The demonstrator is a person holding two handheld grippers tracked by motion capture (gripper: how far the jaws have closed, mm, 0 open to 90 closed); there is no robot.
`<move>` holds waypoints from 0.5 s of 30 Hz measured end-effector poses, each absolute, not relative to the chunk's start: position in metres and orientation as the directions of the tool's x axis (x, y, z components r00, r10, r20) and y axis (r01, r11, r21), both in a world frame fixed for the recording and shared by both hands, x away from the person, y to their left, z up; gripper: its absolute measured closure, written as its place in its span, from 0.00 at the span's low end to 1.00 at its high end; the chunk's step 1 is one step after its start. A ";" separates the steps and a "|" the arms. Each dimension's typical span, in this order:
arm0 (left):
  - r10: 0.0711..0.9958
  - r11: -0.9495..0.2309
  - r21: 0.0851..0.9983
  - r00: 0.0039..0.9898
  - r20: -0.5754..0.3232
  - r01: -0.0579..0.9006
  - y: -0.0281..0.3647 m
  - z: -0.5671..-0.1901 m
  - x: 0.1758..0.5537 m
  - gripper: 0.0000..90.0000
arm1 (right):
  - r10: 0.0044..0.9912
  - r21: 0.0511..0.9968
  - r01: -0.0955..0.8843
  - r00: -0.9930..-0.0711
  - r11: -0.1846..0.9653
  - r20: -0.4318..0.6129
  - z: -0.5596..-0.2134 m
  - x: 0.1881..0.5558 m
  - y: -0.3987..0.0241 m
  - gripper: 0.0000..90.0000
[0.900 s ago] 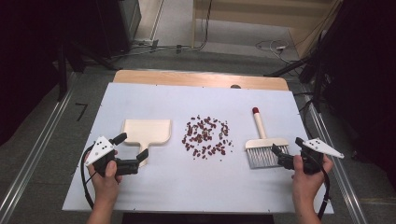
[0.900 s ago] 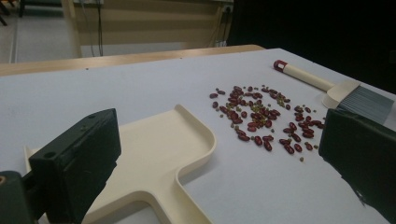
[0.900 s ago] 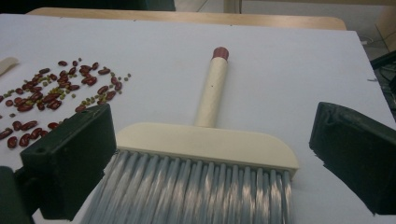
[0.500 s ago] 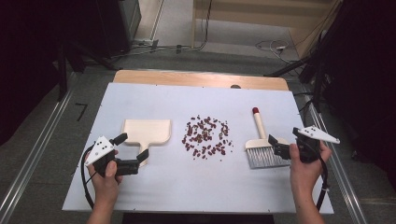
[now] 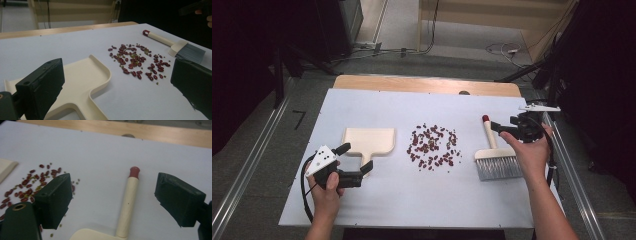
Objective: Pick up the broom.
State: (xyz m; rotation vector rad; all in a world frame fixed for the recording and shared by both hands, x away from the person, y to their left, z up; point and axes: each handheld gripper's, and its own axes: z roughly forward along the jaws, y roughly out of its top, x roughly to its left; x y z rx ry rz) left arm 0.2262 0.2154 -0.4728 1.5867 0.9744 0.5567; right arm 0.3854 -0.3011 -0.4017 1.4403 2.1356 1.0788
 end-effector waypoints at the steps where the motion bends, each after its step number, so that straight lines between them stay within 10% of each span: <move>1: 0.824 -0.022 0.956 0.547 -0.148 0.292 0.215 -0.473 0.226 0.00 | 0.902 0.727 0.658 -0.412 0.199 0.126 -0.403 0.391 -0.299 0.19; 15: 0.818 -0.043 0.952 0.558 -0.141 0.304 0.212 -0.474 0.229 0.00 | 0.942 0.413 0.868 -0.330 0.275 0.065 -0.444 0.437 -0.283 0.46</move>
